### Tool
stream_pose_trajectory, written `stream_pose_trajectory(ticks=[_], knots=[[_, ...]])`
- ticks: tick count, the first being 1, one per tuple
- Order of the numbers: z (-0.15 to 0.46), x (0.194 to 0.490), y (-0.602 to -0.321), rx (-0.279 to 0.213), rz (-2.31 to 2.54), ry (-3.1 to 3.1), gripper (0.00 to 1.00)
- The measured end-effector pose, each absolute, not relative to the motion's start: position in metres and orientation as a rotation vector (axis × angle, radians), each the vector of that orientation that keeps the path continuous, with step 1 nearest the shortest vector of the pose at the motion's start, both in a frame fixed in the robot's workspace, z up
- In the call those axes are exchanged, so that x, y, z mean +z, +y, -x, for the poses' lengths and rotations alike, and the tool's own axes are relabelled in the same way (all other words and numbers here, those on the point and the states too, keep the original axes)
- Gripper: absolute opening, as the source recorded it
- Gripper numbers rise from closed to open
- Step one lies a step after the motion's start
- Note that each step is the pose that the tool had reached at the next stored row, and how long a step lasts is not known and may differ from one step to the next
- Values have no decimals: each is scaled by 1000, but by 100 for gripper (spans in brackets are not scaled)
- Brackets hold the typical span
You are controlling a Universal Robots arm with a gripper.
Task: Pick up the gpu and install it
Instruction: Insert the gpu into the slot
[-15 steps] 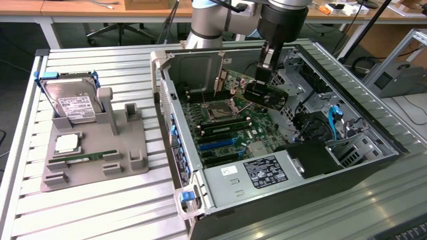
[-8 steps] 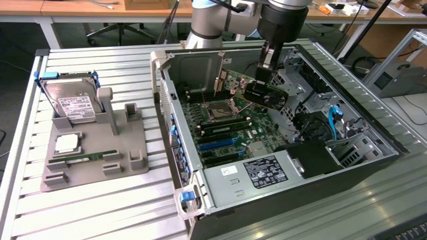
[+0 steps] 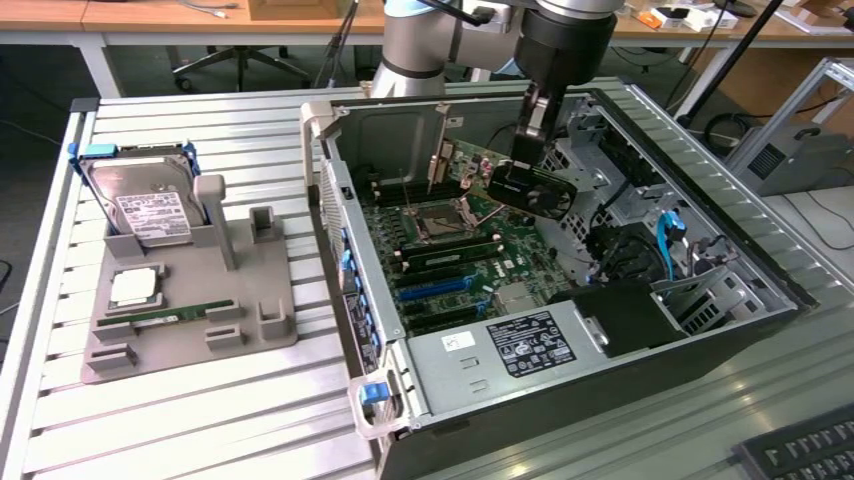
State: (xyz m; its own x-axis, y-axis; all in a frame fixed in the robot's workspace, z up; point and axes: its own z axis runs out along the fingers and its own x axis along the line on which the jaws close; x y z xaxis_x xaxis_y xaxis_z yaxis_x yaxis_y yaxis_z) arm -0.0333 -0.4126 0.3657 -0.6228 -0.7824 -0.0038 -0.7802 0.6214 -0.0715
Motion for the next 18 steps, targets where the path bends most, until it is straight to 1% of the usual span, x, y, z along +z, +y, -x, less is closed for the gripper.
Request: stream_pose_trajectory(ticks=[18], knots=[[33, 366, -413, -97, 1369, 2787, 27]])
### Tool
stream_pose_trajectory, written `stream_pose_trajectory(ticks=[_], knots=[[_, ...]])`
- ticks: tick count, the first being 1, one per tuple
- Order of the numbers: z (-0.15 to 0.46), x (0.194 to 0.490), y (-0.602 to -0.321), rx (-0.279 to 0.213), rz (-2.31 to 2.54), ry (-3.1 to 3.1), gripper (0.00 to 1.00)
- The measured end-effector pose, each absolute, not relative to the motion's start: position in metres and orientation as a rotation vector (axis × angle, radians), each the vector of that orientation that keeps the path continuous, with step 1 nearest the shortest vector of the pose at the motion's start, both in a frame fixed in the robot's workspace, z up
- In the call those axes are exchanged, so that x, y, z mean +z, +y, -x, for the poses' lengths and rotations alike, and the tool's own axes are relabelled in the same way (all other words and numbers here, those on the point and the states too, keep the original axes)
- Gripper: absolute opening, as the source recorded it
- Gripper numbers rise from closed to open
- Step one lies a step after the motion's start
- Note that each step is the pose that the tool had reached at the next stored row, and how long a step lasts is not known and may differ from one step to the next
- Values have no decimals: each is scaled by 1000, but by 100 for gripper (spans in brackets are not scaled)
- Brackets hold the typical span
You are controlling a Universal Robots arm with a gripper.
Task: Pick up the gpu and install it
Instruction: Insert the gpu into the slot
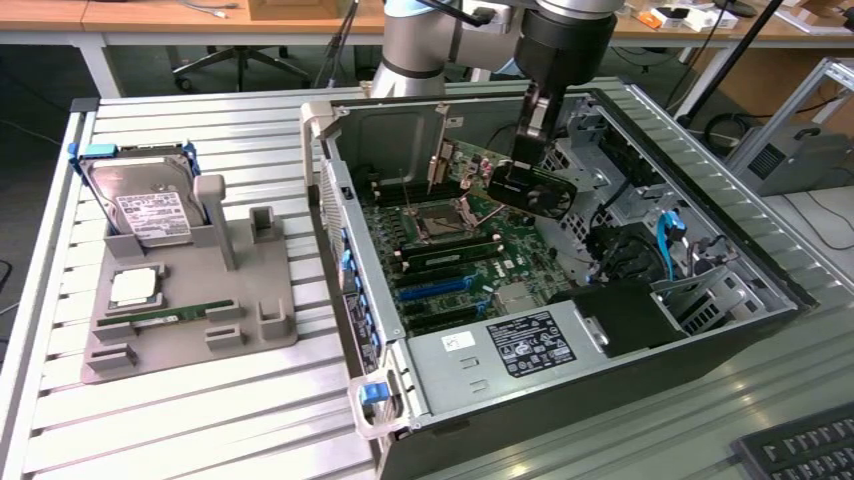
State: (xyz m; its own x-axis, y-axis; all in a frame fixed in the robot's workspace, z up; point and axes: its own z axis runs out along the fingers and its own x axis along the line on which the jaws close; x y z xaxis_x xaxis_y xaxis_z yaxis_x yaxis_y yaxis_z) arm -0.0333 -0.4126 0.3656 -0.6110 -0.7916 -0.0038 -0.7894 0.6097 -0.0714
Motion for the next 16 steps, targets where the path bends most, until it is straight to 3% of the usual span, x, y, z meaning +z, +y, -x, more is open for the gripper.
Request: stream_pose_trajectory(ticks=[16], knots=[[33, 365, -413, -96, 1425, 2758, 27]])
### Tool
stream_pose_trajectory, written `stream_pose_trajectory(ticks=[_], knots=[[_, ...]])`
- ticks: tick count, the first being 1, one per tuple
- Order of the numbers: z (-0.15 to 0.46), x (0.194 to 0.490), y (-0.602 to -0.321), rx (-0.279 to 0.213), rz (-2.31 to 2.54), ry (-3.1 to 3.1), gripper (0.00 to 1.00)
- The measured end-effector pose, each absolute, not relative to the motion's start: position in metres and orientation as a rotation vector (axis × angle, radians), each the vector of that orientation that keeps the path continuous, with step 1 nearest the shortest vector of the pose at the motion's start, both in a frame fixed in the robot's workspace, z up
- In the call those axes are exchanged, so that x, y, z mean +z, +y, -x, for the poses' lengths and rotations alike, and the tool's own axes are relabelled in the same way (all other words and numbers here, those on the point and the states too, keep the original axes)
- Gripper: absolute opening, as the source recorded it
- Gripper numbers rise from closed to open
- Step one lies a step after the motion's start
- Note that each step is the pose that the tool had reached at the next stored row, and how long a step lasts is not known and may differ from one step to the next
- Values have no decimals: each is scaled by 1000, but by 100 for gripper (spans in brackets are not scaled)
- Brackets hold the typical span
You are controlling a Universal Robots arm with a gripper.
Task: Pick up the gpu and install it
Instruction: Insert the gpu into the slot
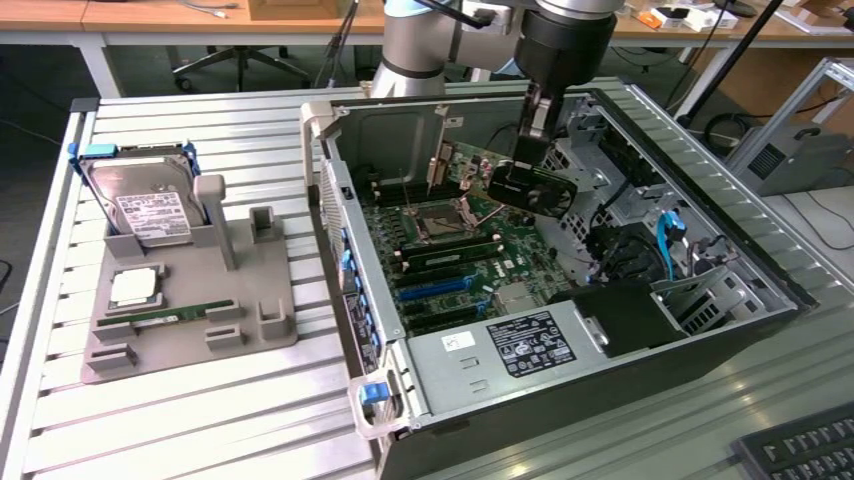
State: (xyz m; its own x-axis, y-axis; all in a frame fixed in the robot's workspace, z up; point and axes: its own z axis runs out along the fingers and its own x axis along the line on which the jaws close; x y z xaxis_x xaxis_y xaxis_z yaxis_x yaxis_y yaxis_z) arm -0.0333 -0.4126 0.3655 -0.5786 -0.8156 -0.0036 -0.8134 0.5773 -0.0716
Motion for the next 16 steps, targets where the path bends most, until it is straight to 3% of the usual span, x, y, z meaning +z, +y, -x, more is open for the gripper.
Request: stream_pose_trajectory(ticks=[16], knots=[[33, 365, -413, -95, 1465, 2736, 27]])
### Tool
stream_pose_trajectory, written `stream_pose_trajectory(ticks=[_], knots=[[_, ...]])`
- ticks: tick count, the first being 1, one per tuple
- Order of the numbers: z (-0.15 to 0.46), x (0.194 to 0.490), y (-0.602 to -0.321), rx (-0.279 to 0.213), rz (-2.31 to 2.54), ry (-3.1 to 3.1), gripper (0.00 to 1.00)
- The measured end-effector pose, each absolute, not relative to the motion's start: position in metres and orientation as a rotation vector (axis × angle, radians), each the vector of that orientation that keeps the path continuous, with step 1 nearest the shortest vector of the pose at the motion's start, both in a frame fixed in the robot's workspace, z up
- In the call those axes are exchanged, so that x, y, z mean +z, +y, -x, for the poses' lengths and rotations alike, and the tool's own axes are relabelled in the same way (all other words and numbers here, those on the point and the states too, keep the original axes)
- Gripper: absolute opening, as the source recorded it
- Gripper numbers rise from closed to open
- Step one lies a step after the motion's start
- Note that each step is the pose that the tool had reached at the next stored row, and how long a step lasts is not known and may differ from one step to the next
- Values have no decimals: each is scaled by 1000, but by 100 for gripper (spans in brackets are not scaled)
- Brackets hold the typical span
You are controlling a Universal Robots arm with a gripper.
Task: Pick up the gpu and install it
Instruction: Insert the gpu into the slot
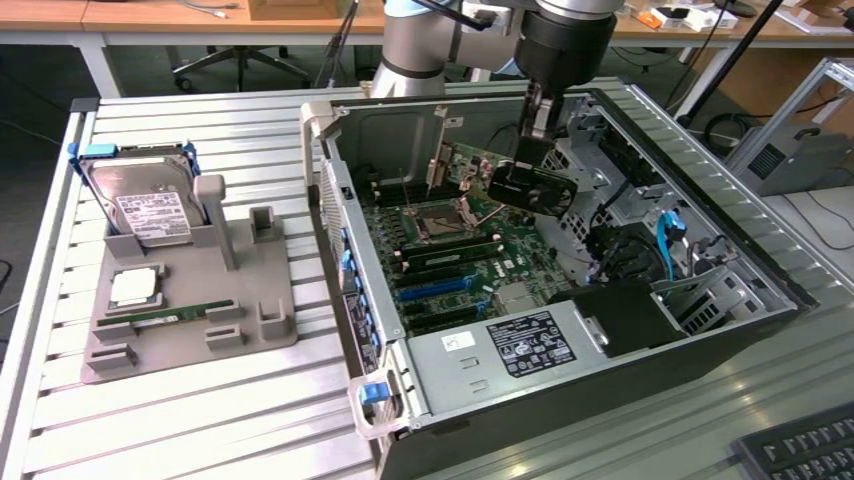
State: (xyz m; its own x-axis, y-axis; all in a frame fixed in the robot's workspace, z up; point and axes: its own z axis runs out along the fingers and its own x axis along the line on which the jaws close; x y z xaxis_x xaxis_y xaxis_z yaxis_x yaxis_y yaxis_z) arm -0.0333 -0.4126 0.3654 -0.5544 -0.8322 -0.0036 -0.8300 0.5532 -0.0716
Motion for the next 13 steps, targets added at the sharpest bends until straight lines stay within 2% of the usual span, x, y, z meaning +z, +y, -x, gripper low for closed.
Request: stream_pose_trajectory(ticks=[13], knots=[[33, 365, -413, -95, 1486, 2724, 27]])
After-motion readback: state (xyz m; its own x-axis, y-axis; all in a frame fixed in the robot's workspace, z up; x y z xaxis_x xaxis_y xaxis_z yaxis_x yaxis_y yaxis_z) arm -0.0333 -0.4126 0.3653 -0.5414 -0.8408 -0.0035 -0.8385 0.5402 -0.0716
